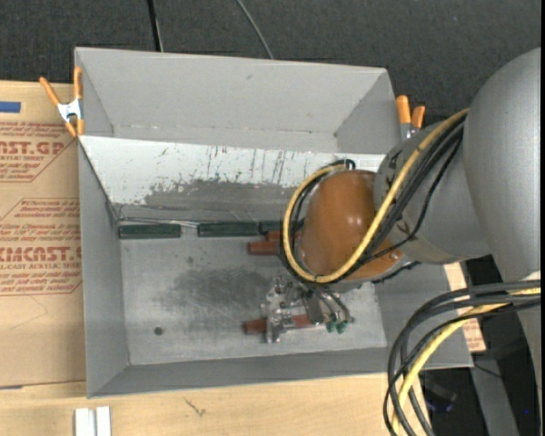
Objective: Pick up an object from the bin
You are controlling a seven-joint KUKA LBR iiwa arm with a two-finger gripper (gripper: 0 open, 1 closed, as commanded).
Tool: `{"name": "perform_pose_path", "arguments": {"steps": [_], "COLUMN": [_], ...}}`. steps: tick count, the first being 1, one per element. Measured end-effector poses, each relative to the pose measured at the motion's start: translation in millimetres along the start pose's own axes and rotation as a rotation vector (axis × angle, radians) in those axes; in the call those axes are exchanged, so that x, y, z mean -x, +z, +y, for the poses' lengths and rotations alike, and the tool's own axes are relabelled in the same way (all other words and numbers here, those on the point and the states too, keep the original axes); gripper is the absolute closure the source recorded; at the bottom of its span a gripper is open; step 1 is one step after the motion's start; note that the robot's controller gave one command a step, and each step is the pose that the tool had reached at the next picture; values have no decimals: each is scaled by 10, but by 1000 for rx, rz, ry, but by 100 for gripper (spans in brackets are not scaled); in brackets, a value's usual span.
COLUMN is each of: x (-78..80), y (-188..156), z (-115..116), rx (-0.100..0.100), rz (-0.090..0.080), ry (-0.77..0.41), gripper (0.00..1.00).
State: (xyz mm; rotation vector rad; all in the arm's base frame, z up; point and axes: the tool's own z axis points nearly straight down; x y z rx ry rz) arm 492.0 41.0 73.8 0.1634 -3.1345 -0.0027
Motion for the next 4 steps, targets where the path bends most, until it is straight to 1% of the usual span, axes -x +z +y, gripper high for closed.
{"name": "perform_pose_path", "arguments": {"steps": [3,4], "x": [0,29], "y": [0,-1510], "z": [0,156], "rx": [0,-1], "rz": [0,-5], "ry": [0,8], "gripper": [100,100]}}
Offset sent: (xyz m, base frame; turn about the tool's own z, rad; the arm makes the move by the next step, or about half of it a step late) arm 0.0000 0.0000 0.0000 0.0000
